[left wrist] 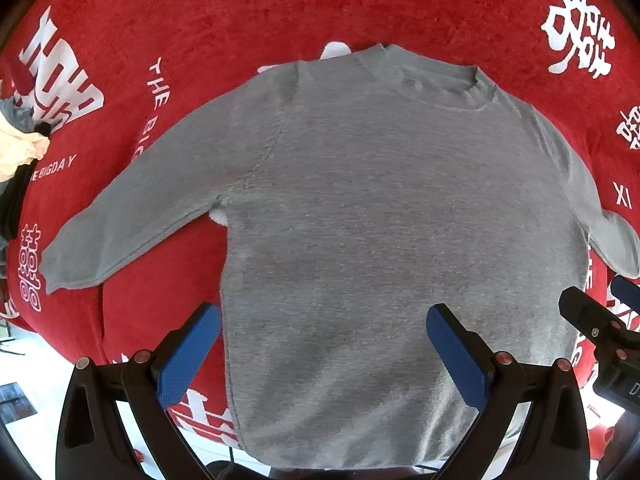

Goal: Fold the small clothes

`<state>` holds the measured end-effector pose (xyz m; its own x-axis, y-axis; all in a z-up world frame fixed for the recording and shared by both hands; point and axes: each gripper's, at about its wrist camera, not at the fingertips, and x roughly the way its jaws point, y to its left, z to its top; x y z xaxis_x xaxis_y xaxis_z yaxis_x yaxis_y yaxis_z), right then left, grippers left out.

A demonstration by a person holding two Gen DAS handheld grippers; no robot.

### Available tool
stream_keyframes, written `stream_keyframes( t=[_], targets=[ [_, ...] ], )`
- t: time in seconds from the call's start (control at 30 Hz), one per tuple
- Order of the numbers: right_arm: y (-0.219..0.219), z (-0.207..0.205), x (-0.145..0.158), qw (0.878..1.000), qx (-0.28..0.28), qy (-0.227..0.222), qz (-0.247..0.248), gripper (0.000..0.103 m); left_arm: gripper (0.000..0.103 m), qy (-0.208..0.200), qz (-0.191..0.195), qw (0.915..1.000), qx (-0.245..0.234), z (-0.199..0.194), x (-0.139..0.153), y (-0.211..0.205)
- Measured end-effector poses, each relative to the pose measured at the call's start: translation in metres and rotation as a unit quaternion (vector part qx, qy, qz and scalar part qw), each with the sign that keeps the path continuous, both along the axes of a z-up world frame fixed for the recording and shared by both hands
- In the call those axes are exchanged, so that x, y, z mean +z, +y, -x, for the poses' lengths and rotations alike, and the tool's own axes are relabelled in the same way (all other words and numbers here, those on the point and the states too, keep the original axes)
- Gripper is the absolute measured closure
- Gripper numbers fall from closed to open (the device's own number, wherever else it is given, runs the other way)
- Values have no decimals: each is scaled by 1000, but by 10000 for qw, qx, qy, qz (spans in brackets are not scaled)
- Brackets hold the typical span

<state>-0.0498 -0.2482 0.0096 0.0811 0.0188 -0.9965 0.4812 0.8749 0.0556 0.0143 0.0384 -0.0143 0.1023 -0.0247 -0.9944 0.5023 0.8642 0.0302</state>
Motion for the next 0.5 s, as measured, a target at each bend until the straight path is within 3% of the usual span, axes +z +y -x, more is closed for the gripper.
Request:
stream_keyframes(
  t=[0.5],
  targets=[
    [19,-13,1,9999,119,24,30,0,0,33,82,9999,69,-8,1,14]
  ],
)
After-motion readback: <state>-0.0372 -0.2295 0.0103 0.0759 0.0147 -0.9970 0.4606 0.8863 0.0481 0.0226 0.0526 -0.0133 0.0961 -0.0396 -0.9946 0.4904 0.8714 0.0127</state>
